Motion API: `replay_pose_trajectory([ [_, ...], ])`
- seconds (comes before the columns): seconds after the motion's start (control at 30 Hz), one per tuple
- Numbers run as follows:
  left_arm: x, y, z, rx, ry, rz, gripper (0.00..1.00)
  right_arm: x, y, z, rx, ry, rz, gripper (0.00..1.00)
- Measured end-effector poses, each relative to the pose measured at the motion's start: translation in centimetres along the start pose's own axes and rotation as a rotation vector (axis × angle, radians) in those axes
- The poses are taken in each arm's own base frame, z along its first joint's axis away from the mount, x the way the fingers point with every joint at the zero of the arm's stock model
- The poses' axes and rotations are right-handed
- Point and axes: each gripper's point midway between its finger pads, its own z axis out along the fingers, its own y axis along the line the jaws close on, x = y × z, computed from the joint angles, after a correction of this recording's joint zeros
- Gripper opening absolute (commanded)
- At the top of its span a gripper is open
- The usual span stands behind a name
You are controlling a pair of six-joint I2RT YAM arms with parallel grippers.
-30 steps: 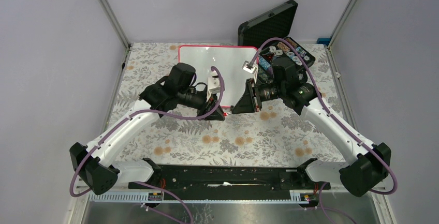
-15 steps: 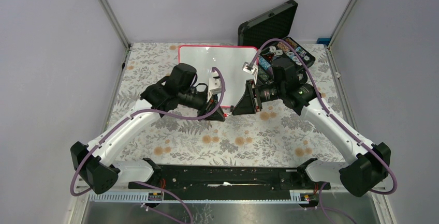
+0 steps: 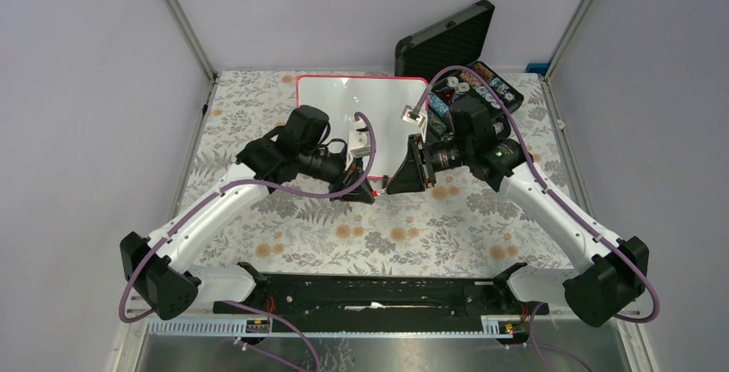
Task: Write a sentence on the whiteboard
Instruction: Open the pen cap from the whiteboard marker.
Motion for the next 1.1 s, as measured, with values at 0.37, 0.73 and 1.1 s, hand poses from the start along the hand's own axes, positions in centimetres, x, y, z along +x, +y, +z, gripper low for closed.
replay_pose_trajectory([
  [0.37, 0.40, -0.15, 0.28, 0.020, 0.013, -0.019, 0.00, 0.71, -0.26, 0.08, 0.011, 0.023, -0.025, 0.25],
  [0.73, 0.48, -0.14, 0.34, 0.021, 0.016, -0.021, 0.00, 0.85, -0.51, 0.06, 0.029, 0.029, -0.031, 0.00],
  [1.1, 1.07, 0.07, 0.07, -0.006, 0.011, 0.063, 0.00, 0.71, -0.62, 0.25, 0.060, 0.050, -0.041, 0.00],
])
